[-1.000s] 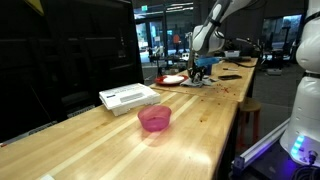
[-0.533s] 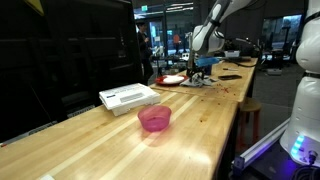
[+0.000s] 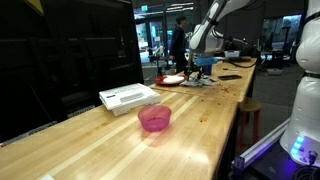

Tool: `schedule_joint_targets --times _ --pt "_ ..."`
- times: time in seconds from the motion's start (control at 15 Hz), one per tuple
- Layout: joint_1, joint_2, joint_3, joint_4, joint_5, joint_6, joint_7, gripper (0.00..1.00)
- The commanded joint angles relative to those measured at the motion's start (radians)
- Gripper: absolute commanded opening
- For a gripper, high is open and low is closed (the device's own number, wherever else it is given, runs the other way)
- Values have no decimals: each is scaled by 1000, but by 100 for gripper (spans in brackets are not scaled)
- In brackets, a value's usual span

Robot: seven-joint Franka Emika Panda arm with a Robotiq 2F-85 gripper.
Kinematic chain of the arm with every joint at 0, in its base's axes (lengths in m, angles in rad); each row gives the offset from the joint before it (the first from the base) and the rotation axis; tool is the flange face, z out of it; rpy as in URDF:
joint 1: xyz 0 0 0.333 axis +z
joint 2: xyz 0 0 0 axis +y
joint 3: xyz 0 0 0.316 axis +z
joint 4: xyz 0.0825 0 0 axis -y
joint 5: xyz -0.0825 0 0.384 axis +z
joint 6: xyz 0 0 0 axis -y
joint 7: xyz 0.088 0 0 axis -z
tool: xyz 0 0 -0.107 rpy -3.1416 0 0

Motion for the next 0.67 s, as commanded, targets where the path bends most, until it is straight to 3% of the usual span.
schedule_joint_targets --times 0.0,0.4,0.47,0.6 --pt "2 5 25 -7 84 25 -82 100" --pt "-7 34 61 -6 203 8 -167 99" --pt "-8 37 61 -8 211 8 -176 80" --pt "-9 35 58 -12 221 5 -184 72"
